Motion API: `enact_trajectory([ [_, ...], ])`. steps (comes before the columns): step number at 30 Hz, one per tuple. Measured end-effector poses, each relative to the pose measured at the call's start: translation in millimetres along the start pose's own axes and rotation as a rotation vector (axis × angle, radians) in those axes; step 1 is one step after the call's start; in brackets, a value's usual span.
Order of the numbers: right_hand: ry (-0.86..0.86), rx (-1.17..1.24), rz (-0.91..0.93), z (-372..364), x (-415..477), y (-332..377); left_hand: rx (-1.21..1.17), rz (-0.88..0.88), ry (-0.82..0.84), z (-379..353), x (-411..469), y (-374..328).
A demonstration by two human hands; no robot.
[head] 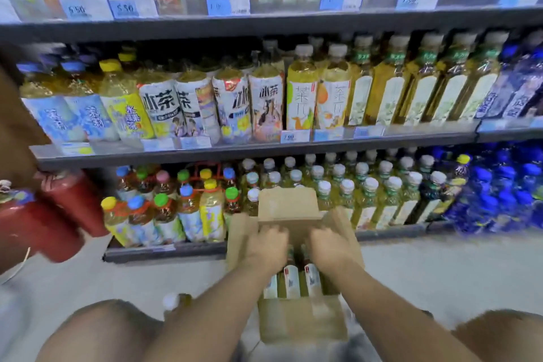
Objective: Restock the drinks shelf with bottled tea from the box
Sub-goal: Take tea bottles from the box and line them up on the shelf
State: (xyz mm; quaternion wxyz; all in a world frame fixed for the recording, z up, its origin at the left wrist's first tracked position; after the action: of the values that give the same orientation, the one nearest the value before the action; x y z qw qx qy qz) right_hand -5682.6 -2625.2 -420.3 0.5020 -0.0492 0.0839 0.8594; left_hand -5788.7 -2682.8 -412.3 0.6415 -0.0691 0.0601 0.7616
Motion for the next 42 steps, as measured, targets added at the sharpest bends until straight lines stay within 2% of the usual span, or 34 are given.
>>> enact_trajectory([
  [3, 0.086, 0.078, -0.043, -44, 15, 2, -0.084, 0.047, 0.129, -49, 16, 7],
  [7, 0.209, 0.143, -0.101, -92, 34, -2, -0.153, 0.084, 0.210, -96, 40, 7],
  [11, 0.333, 0.268, -0.245, -140, 57, -13, -0.193, 0.088, 0.268, -140, 64, 0],
  [15, 0.408, 0.301, -0.298, -173, 71, -15, -0.163, 0.106, 0.355, -177, 84, -3],
  [17, 0.407, 0.375, -0.391, -189, 79, -22, -0.133, 0.073, 0.374, -187, 94, -5],
  [21, 0.439, 0.418, -0.452, -208, 91, -24, -0.030, 0.002, 0.410, -201, 108, -8],
  [26, 0.389, 0.565, -0.580, -225, 104, -27, -0.043, 0.011, 0.438, -211, 122, -4],
  [28, 0.357, 0.695, -0.646, -228, 110, -30, -0.090, 0.043, 0.461, -217, 128, -2],
  [33, 0.303, 1.057, -0.789, -231, 114, -33, -0.443, 0.292, 0.464, -246, 136, 12],
  [37, 0.218, 1.156, -0.773, -223, 113, -32, -0.611, 0.375, 0.436, -240, 130, 15],
  [40, 0.159, 1.208, -0.738, -205, 104, -27, -0.683, 0.433, 0.334, -225, 117, 18],
  [42, 0.101, 1.049, -0.621, -186, 99, -23, -0.814, 0.503, 0.280, -213, 107, 18],
])
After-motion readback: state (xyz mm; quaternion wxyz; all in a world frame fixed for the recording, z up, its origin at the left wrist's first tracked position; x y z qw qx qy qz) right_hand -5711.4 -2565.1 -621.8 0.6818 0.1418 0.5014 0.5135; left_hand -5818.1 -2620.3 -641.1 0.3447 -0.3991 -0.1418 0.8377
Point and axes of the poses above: each hand's wrist, its own x-axis towards the middle knuckle, its own z-axis out of the back of the hand, y = z × x, the point moved 8 cm from there along x, towards the middle knuckle, and after that the axes turned 3 degrees about -z, right-handed, at the moved point
